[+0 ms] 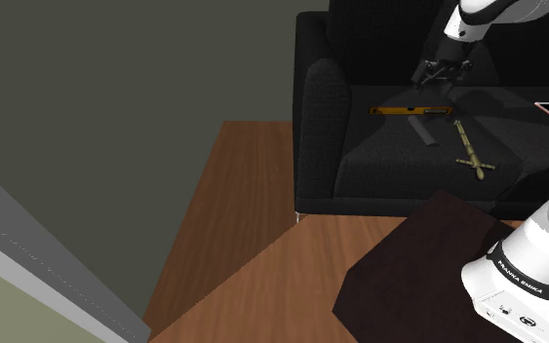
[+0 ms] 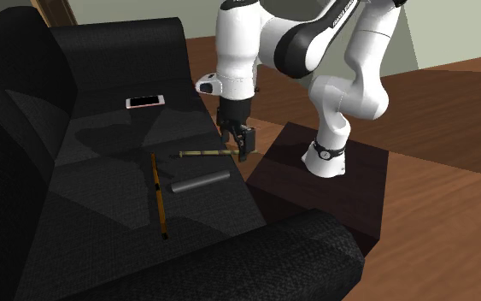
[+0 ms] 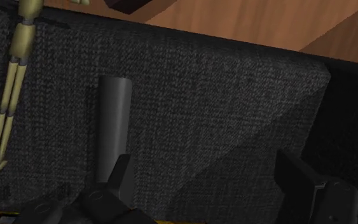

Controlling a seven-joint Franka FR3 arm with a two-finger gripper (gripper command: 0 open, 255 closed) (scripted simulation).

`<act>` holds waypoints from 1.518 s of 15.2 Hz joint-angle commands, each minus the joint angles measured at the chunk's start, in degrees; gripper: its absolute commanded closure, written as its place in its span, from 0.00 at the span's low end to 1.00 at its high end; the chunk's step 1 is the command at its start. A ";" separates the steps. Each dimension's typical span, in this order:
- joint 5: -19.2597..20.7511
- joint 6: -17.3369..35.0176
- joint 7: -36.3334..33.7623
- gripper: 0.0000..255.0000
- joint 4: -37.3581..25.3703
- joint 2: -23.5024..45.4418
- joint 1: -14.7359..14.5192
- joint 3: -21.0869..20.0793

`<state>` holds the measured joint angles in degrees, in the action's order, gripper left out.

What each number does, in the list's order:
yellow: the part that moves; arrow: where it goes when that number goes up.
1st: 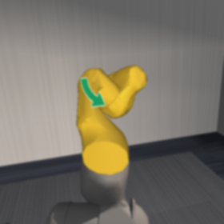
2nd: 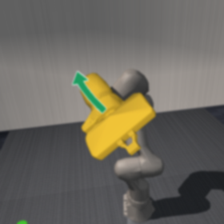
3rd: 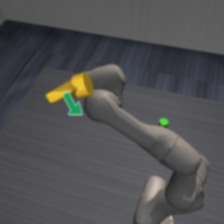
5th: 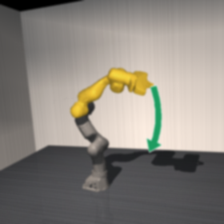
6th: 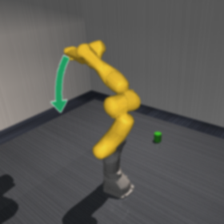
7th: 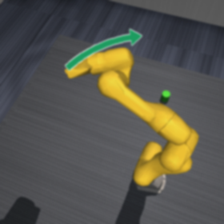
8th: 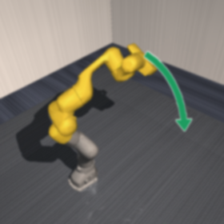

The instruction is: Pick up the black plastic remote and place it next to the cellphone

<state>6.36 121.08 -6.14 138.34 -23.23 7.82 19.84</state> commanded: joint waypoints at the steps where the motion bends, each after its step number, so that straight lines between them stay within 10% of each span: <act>1: -0.96 2.41 0.23 0.00 -0.57 3.52 0.37 1.63; 12: -12.62 13.08 7.47 0.00 -5.00 23.94 3.05 10.16; 23: -16.97 18.54 10.52 0.00 -3.53 28.80 3.18 9.47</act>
<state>-10.50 139.49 4.31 134.80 5.45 10.99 29.34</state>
